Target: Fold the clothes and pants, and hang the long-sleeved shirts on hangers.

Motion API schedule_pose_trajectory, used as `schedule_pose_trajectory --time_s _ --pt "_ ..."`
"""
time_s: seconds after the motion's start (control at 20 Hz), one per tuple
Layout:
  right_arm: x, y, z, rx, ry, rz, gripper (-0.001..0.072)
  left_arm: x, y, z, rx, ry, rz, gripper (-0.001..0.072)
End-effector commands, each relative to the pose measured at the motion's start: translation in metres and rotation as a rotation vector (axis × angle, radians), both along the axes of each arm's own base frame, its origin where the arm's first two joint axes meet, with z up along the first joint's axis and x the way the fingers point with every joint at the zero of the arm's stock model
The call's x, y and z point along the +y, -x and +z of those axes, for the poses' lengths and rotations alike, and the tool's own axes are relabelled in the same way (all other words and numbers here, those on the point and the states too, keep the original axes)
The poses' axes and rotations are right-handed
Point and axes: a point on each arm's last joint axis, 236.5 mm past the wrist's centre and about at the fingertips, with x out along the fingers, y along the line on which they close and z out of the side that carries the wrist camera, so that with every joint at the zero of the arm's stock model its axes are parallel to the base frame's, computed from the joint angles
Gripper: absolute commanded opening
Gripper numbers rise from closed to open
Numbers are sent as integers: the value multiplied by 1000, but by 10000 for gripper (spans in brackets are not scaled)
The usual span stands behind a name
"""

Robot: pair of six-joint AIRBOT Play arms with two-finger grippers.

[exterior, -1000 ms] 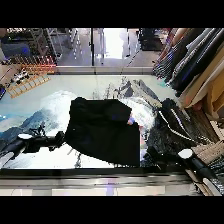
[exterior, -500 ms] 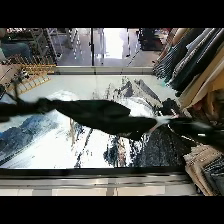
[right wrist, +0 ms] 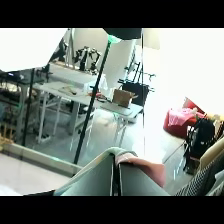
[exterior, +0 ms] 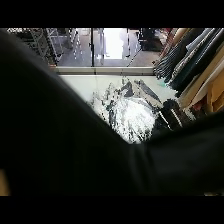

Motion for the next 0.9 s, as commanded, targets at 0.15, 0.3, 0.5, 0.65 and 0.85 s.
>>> schedule_pose_trajectory --time_s 0.15,0.3,0.5,0.65,0.85 --pt "14 -194 -148 629 -38 187 18 50 -137 -196 636 -87 156 13" --pt "26 -291 -262 889 -121 251 19 88 -219 -318 864 10 294 13" --pt "46 -404 -372 914 -213 166 19 138 -316 -428 984 168 537 13" --pt "40 -467 -407 775 -277 43 160 170 -381 -467 944 317 696 48" --pt "37 -433 -439 980 -248 105 624 181 -413 -471 918 285 665 713"
